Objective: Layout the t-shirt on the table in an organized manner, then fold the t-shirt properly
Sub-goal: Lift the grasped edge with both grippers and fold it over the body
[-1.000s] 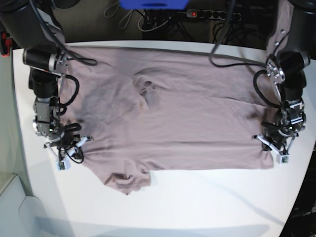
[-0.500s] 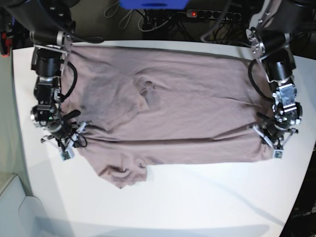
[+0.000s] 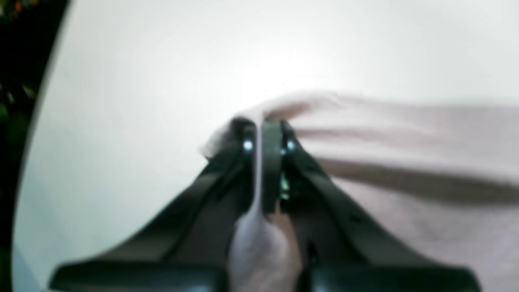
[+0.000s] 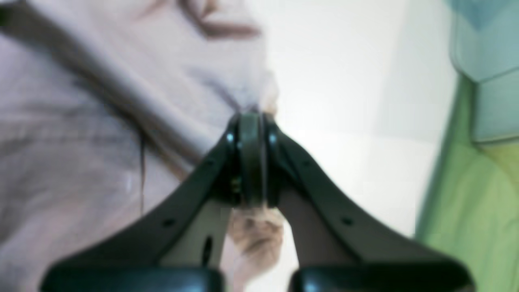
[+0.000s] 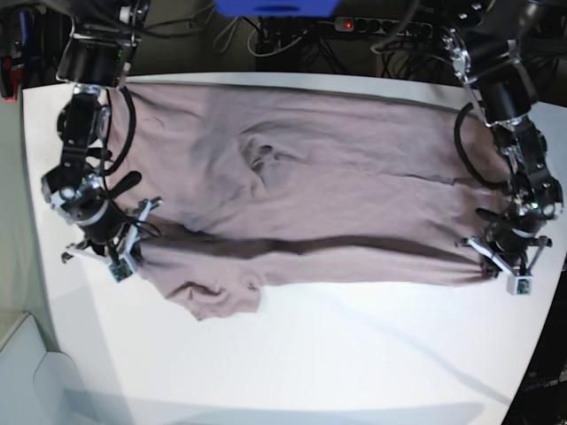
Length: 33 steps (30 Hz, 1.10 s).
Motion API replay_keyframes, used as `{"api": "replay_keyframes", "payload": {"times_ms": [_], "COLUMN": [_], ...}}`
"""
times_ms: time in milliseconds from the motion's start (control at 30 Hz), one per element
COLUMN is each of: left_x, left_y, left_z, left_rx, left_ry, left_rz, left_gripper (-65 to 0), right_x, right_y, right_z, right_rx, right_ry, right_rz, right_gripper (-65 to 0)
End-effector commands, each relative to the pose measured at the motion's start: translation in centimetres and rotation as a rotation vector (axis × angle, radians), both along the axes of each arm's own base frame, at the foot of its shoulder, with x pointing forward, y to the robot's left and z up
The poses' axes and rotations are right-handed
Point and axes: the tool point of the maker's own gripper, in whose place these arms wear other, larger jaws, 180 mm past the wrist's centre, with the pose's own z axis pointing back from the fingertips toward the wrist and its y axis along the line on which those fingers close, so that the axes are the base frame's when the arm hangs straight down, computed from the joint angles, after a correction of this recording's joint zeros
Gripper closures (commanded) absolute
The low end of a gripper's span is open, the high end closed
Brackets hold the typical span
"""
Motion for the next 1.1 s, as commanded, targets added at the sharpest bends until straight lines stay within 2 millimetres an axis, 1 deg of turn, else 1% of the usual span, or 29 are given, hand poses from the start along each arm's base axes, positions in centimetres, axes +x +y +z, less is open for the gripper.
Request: {"api": "replay_keyframes", "payload": {"times_ms": [0,67,167,267,300,367,467,600,733,767,900,967,1067], "left_x": [0.5,0.1,-1.0,-2.0,-2.3,-3.5,-4.6,-5.9,-6.8,-7.1,-8.3,-8.9,-9.4], "left_y": [0.5,0.3,-0.2,-0.6,-0.5,0.4,1.2,1.9,2.1,2.1,2.7,2.7,2.7], "left_z": [2.0,2.4,2.6,2.8,3.1,3.3,2.9,1.8,1.3,1.0,0.2,-0.5,-1.0], "left_rx": [0.013,0.012,0.002,-0.006,-0.008,-0.018,-0.044,-0.054,-0.049,-0.049,-0.051,-0.053,-0.053], "left_ry": [-0.059,-0.073,-0.092,-0.105,-0.113,-0.127,-0.126,-0.1,-0.084,-0.076,-0.054,-0.035,-0.022], "left_rz": [0.004,-0.002,-0.014,-0.023,-0.022,0.006,0.036,0.057,0.063,0.064,0.084,0.086,0.087], "left_gripper": [-0.1,-0.1,-0.1,-0.1,-0.1,-0.1,-0.1,-0.1,-0.1,-0.1,-0.1,-0.1,-0.1], "right_x": [0.4,-0.7,-3.1,-4.6,-5.0,-5.9,-6.9,-8.0,-9.3,-9.7,-11.5,-12.1,-13.1], "right_y": [0.2,0.5,0.9,1.3,1.4,1.3,-0.5,-2.2,-3.2,-3.3,-2.8,-2.5,-2.5], "right_z": [2.3,3.1,3.6,4.0,4.1,4.1,3.8,3.1,2.3,1.9,0.3,-0.2,-1.0], "right_rx": [0.015,0.016,-0.001,-0.018,-0.022,-0.031,-0.041,-0.046,-0.027,-0.027,-0.008,0.003,0.002], "right_ry": [-0.07,-0.084,-0.082,-0.089,-0.09,-0.086,-0.072,-0.048,-0.022,-0.01,0.039,0.058,0.089], "right_rz": [0.011,0.017,0.028,0.04,0.043,0.04,-0.009,-0.065,-0.121,-0.126,-0.13,-0.133,-0.134], "right_gripper": [0.0,0.0,0.0,0.0,0.0,0.0,0.0,0.0,0.0,0.0,0.0,0.0,0.0]}}
